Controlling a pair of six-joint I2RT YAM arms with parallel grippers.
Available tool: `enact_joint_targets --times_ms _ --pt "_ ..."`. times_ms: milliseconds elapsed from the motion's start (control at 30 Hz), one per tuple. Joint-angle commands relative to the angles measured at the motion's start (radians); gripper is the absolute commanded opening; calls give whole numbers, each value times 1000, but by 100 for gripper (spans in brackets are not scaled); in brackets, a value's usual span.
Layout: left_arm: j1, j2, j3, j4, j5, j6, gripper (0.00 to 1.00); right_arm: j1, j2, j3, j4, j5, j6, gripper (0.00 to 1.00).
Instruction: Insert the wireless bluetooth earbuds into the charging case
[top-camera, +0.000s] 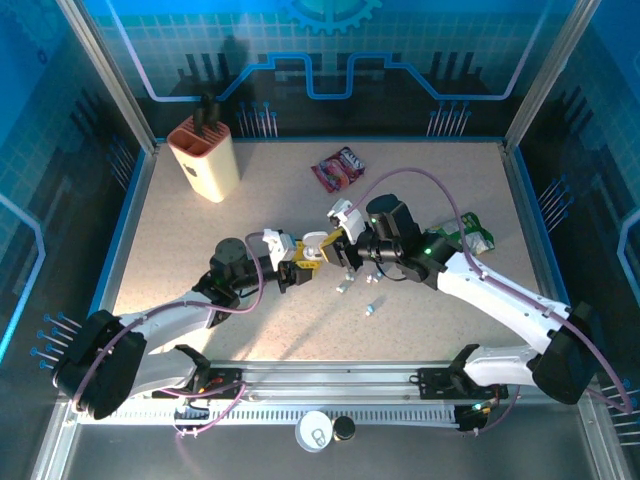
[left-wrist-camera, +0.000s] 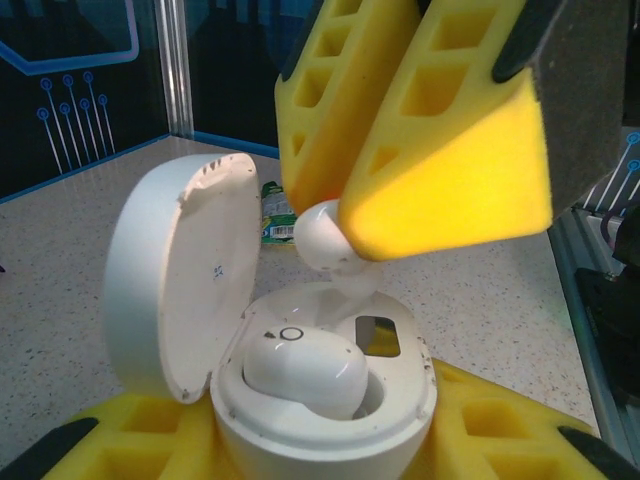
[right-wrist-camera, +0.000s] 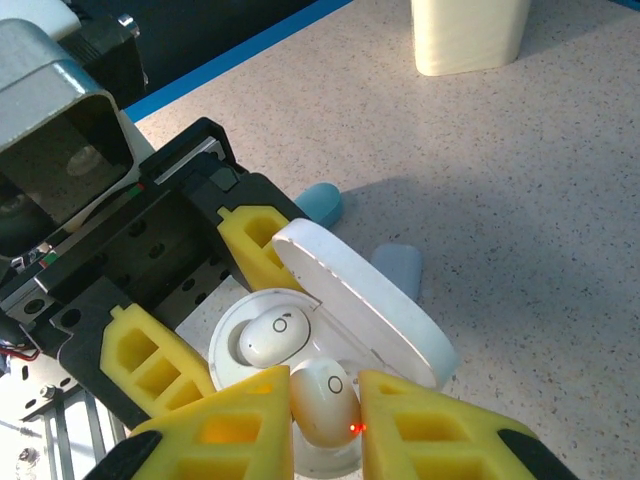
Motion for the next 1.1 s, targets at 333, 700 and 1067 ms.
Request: enact_joint_targets --times_ms 333,700,1067 --pt "4 -13 22 48 -27 -24 37 12 8 -10 7 3 -1 20" --pt "4 -14 26 68 -19 -37 37 11 30 -8 5 7 1 21" --pt "5 -25 16 61 -20 -31 37 1 -23 -12 17 19 29 42"
